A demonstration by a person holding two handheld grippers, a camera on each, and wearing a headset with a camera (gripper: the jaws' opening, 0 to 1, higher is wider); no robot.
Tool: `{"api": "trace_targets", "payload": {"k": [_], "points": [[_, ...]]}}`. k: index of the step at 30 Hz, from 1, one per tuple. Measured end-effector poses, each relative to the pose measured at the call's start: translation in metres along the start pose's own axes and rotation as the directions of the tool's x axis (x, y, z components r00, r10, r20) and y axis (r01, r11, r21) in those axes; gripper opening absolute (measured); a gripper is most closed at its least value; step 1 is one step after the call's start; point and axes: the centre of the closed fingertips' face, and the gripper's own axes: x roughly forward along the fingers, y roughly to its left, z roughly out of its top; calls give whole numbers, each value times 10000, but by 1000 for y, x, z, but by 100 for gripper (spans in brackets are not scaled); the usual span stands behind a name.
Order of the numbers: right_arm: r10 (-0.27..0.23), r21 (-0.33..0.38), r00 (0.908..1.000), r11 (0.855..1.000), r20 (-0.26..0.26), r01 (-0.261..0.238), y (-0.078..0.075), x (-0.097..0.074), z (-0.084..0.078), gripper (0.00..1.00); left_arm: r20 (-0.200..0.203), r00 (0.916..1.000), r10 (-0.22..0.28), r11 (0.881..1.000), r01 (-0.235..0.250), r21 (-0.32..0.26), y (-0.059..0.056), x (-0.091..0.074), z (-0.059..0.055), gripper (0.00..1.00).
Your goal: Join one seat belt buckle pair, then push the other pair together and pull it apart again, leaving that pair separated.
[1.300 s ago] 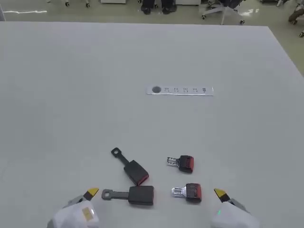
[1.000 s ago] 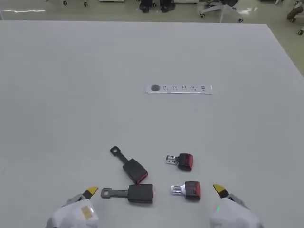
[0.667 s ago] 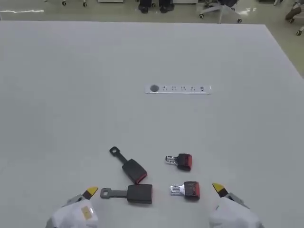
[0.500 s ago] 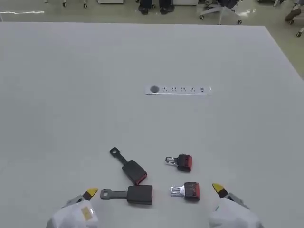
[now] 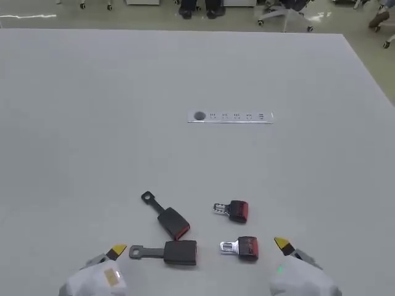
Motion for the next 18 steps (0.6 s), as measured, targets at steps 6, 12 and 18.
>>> {"api": "trace_targets", "payload": {"k": [6,12,18], "points": [[24,-86,10000,10000,30,-23,1,3,-2,90,-76,10000,-40,9998,42,192,-2,0,0,95],[174,-324,9998,9993,-24,-175,4,6,0,87,126,9999,-36,9999,35,114,0,-2,2,94],[375,-731,9988,9965,-318,-398,5,7,-5,80,136,9999,47,9999,-49,98,5,-4,4,89]]}}
